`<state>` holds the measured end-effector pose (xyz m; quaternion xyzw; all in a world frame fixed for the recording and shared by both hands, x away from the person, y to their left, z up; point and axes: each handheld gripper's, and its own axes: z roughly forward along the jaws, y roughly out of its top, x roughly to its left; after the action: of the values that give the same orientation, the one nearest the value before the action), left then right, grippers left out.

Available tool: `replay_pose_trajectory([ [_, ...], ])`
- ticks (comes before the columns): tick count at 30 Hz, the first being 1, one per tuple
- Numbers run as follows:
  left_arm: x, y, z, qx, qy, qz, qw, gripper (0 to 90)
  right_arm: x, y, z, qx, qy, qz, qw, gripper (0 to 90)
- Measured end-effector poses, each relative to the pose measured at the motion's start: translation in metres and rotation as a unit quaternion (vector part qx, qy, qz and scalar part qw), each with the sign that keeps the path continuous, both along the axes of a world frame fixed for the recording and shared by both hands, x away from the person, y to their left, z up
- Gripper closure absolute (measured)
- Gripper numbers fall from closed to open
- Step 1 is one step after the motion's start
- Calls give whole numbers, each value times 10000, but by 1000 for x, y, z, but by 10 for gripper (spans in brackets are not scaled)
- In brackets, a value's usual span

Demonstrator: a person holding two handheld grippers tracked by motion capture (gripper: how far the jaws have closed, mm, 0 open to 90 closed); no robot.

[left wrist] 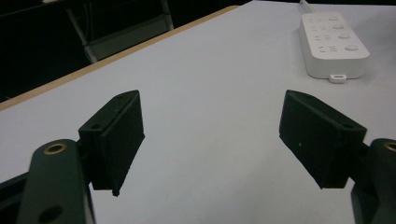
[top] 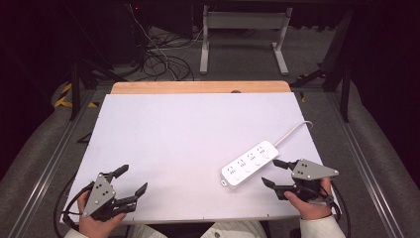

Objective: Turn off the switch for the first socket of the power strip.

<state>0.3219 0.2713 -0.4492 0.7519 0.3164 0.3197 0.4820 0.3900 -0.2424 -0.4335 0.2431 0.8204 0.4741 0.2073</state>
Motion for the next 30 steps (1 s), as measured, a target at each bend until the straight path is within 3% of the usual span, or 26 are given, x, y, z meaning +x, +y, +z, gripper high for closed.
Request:
replay_pose_trajectory([
  [10, 0, 1, 0, 49, -2, 3, 10000, 226, 11, 3, 13, -40, 35, 17, 10000, 374],
  [30, 0, 1, 0, 75, 6, 13, 10000, 229, 33, 12, 34, -104, 12, 7, 9999, 394],
])
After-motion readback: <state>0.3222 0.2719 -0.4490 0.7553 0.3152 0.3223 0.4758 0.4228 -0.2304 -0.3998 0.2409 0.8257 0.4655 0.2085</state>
